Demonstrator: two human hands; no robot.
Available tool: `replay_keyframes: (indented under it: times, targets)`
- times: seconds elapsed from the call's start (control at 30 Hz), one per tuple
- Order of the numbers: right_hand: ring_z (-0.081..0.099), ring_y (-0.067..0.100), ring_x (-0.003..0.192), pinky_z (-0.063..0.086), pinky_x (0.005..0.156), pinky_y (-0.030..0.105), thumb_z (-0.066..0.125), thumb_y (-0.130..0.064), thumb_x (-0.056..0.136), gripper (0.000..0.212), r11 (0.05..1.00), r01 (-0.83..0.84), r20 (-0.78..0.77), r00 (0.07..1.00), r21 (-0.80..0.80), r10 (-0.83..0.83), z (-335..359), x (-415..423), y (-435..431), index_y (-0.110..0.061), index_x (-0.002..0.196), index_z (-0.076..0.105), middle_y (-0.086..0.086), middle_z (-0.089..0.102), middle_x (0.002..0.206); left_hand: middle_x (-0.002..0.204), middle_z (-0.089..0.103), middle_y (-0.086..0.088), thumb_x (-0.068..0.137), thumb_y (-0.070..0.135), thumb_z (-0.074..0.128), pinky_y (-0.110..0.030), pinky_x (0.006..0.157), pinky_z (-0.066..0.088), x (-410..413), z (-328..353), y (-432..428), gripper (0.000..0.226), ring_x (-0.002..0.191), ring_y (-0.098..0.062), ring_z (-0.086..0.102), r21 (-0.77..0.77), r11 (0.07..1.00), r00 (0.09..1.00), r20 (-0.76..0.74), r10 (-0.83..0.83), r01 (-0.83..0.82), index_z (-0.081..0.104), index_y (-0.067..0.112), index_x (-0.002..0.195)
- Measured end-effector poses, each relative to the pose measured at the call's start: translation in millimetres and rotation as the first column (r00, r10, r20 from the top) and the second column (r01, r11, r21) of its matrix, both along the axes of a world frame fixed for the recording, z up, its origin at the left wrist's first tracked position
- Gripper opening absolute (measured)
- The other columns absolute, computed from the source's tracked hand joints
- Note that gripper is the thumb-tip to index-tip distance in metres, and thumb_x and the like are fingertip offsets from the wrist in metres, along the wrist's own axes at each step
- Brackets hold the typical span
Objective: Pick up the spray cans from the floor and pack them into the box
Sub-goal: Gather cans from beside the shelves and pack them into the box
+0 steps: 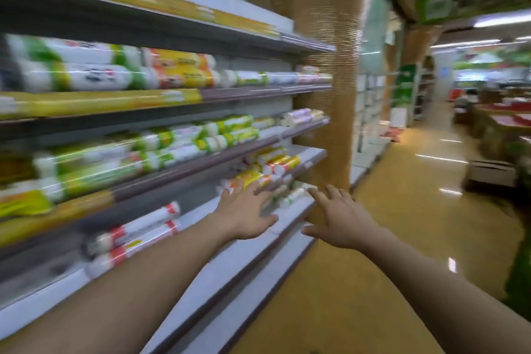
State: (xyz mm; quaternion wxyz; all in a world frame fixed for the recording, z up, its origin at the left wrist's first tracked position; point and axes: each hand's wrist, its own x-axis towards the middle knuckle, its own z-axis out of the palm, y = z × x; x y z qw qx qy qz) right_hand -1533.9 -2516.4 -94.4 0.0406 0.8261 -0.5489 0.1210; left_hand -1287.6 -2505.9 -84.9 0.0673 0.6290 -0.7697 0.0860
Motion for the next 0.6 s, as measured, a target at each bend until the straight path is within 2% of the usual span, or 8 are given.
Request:
replay_keyframes:
  times: [0.17,0.3,0.4,0.5,0.6]
  targets:
    - [0.019,0.037,0.150,0.029,0.116,0.056,0.051,-0.082,0.082,0.100,0.974,-0.226,-0.002,0.974,0.029,0.226,12.7,93.9,54.8,-0.032,0.159,0.012,0.011,0.014,0.166,0.165,0.019,-0.005,0.087,0.077,0.038,-0.061,0.116,0.022,84.9,13.7,99.6,0.075,0.151,-0.036,0.012,0.027,0.978,0.974,0.093,0.206,-0.209,0.030,0.041,0.152]
    - [0.018,0.034,0.151,0.025,0.116,0.055,0.050,-0.081,0.083,0.096,0.937,-0.350,-0.047,0.935,0.012,0.350,17.5,178.7,120.2,-0.032,0.158,0.017,0.010,0.013,0.167,0.164,0.023,-0.005,0.085,0.077,0.034,-0.060,0.116,0.024,148.5,20.8,197.1,0.075,0.150,-0.035,0.016,0.023,0.934,0.934,0.018,0.356,-0.356,0.032,0.041,0.151]
    - [0.023,0.033,0.149,0.030,0.116,0.053,0.050,-0.082,0.083,0.094,0.892,-0.452,-0.059,0.890,0.004,0.452,16.4,249.0,180.0,-0.032,0.157,0.020,0.010,0.019,0.164,0.164,0.023,-0.005,0.091,0.072,0.040,-0.056,0.118,0.023,204.1,11.9,285.1,0.069,0.151,-0.034,0.014,0.010,0.898,0.898,-0.002,0.440,-0.439,0.034,0.039,0.151]
    - [0.024,0.031,0.149,0.031,0.116,0.052,0.050,-0.083,0.081,0.097,0.835,-0.549,-0.046,0.834,0.042,0.551,2.3,325.7,249.2,-0.032,0.158,0.019,0.007,0.017,0.166,0.166,0.017,-0.002,0.092,0.073,0.039,-0.057,0.119,0.021,267.6,1.1,386.5,0.070,0.153,-0.034,0.010,0.065,0.836,0.836,-0.036,0.547,-0.544,0.030,0.039,0.153]
    - [0.023,0.033,0.150,0.033,0.116,0.051,0.052,-0.082,0.082,0.095,0.760,-0.640,-0.042,0.761,0.110,0.647,-16.3,405.4,326.9,-0.033,0.158,0.021,0.009,0.020,0.166,0.166,0.019,-0.002,0.091,0.076,0.039,-0.058,0.117,0.026,328.5,-8.7,493.9,0.074,0.151,-0.033,0.015,0.091,0.765,0.766,-0.031,0.642,-0.638,0.030,0.037,0.154]
